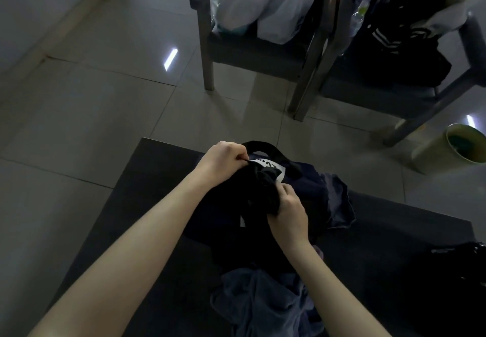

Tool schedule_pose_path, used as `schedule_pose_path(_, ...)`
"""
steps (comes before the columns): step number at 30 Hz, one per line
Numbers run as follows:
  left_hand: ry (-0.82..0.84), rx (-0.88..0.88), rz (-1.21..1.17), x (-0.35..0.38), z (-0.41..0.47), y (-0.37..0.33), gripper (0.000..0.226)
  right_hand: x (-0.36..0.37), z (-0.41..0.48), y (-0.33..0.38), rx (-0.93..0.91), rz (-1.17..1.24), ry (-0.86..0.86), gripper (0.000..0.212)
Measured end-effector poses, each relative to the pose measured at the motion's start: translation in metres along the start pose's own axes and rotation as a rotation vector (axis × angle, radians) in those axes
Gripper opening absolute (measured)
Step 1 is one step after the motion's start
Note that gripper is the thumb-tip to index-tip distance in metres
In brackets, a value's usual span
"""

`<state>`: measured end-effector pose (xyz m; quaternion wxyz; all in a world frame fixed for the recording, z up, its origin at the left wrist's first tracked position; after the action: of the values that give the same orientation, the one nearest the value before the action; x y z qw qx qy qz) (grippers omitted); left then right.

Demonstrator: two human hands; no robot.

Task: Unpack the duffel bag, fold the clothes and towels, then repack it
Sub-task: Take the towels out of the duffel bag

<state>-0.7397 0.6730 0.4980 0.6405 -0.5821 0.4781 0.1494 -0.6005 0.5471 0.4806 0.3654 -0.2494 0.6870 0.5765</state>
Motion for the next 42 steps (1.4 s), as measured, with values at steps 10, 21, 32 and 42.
schedule_pose_path(10,0.071,-0.189,0.390,0.008,-0.050,0.073,0.039,0.038,0.007,0.006,-0.086,-0.244,0.061,0.048)
schedule_pose_path(21,-0.161,-0.325,0.179,0.010,-0.067,0.081,0.019,0.044,0.011,0.036,-0.321,-0.489,-0.053,0.055)
schedule_pose_path(32,-0.210,-0.261,0.261,0.021,-0.093,0.083,0.011,0.059,0.029,0.045,-0.225,-0.585,-0.026,0.036)
schedule_pose_path(42,0.075,-0.278,0.566,0.072,-0.106,0.081,0.038,0.058,-0.011,0.018,-0.361,-0.425,0.055,0.027)
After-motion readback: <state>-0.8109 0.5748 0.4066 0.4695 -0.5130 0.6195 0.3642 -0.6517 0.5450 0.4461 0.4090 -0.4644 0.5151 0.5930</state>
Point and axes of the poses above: each hand's wrist, its own z-axis towards the middle knuckle, its own x-axis out of the palm, y = z × x, the point moved 5 cm from there along z, towards the middle knuckle, and after that the axes turned 1 degree about x, right-handed, at the moved point
